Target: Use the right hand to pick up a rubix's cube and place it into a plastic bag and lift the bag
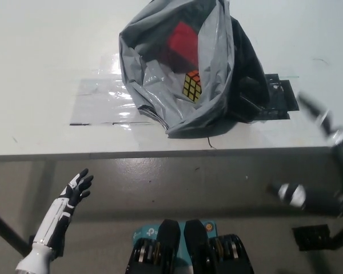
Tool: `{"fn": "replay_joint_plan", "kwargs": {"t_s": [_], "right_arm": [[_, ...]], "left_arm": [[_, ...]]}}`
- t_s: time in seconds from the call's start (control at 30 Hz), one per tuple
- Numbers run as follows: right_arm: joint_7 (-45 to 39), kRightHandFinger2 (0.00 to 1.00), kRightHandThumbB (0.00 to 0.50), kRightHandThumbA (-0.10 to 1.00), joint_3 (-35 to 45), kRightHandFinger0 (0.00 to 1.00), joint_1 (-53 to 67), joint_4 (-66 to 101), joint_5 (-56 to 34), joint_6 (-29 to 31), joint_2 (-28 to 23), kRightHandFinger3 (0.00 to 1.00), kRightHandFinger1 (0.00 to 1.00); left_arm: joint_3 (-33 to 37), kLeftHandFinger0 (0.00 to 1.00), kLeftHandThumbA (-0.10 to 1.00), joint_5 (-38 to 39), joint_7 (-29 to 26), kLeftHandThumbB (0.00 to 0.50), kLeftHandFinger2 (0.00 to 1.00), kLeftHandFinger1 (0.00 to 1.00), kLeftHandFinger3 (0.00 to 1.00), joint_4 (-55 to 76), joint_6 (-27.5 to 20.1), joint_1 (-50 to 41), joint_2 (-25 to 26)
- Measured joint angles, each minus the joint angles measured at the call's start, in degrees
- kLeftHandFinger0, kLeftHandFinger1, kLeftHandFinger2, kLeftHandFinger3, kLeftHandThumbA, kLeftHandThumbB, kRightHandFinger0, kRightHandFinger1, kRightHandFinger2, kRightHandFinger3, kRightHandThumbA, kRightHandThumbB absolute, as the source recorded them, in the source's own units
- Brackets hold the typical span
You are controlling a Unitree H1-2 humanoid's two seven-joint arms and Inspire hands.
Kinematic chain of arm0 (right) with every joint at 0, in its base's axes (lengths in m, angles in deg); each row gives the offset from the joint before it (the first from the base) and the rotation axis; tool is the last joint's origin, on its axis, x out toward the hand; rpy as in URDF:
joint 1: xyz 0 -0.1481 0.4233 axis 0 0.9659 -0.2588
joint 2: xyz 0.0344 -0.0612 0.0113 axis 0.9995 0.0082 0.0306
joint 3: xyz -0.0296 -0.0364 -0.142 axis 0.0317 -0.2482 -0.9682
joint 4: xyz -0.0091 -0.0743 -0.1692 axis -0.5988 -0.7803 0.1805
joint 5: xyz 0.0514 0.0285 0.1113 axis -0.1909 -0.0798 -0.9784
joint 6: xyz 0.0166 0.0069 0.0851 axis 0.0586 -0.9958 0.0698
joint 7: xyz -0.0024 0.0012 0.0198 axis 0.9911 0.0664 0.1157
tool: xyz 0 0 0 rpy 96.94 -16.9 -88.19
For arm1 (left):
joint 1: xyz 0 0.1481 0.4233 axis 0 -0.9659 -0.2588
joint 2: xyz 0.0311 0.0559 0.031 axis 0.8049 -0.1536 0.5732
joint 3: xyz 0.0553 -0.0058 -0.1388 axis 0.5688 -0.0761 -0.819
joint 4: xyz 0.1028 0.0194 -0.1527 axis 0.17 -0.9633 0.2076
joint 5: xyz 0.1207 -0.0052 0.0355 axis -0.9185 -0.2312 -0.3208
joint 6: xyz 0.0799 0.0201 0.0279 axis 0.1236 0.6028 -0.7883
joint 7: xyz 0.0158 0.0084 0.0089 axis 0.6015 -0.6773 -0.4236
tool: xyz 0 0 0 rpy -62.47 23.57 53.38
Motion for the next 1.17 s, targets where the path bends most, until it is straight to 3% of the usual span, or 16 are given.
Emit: {"fn": "replay_joint_plan", "kwargs": {"t_s": [0.13,0.2,0.3,0.57,0.77,0.87,1.17], "right_arm": [[1.8,1.0,0.315,1.0,-0.3,1.0,3.5,-7.9,-0.2,4.0,3.2,1.0,1.0],[2.7,1.0,0.219,1.0,-0.3,1.0,4.4,-12.4,-0.4,5.7,4.2,1.0,1.0],[3.7,1.0,0.253,1.0,-0.4,1.0,5.3,-17.8,-0.7,8.0,5.4,1.0,1.0],[5.2,1.0,0.261,1.0,-0.5,1.0,10.2,-31.5,-3.7,14.8,7.4,1.0,1.0],[6.3,1.0,0.249,1.0,-0.4,1.0,10.3,-37.6,-6.8,20.0,7.3,1.0,1.0],[6.7,1.0,0.22,1.0,-0.4,1.0,10.2,-38.6,-8.2,21.5,7.3,1.0,1.0],[7.4,1.0,0.208,1.0,-0.4,1.0,9.6,-40.0,-11.1,22.8,7.0,1.0,1.0]], "left_arm": [[0.0,1.0,1.0,0.4,0.1,0.186,1.0,1.0,1.0,0.0,0.0,-0.2,0.0],[0.0,1.0,1.0,0.6,0.2,0.223,1.0,1.0,1.0,0.0,0.0,-0.4,0.0],[0.0,1.0,1.0,1.2,0.3,0.221,1.0,1.0,1.0,0.0,0.0,-0.9,0.1],[0.1,1.0,1.0,2.7,1.2,0.222,1.0,1.0,1.0,0.1,-0.3,-5.4,0.0],[0.2,1.0,1.0,4.2,1.8,0.264,1.0,1.0,1.0,0.1,-1.7,-8.0,-0.3],[0.2,1.0,1.0,4.5,1.9,0.245,1.0,1.0,1.0,0.1,-2.3,-8.5,-0.3],[0.2,1.0,1.0,4.9,2.1,0.228,1.0,1.0,1.0,0.0,-3.1,-7.1,-0.4]]}}
